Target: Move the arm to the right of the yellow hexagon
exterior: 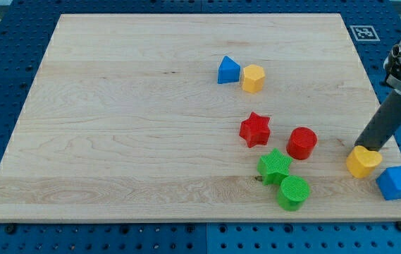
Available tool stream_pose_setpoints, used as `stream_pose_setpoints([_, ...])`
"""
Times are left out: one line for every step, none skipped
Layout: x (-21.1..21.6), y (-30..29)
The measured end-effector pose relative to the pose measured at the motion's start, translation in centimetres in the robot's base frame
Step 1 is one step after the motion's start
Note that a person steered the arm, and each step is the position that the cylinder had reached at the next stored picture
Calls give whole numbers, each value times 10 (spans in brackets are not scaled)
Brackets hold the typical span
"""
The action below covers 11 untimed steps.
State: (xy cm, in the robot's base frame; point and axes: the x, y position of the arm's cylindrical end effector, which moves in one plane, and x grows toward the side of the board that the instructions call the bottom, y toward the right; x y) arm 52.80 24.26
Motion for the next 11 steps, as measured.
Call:
stream_pose_setpoints([1, 0])
stream_pose_setpoints([1, -3])
stream_pose_setpoints([-6, -17])
stream_pose_setpoints([-14, -37])
stream_pose_setpoints([-23, -51])
stream_pose_setpoints([-24, -48])
stream_pose_setpoints([-24, -24])
stream_pose_setpoints([-26, -14])
stream_pose_setpoints([-40, -29])
stream_pose_setpoints([-56, -54])
stream_pose_setpoints([-68, -78])
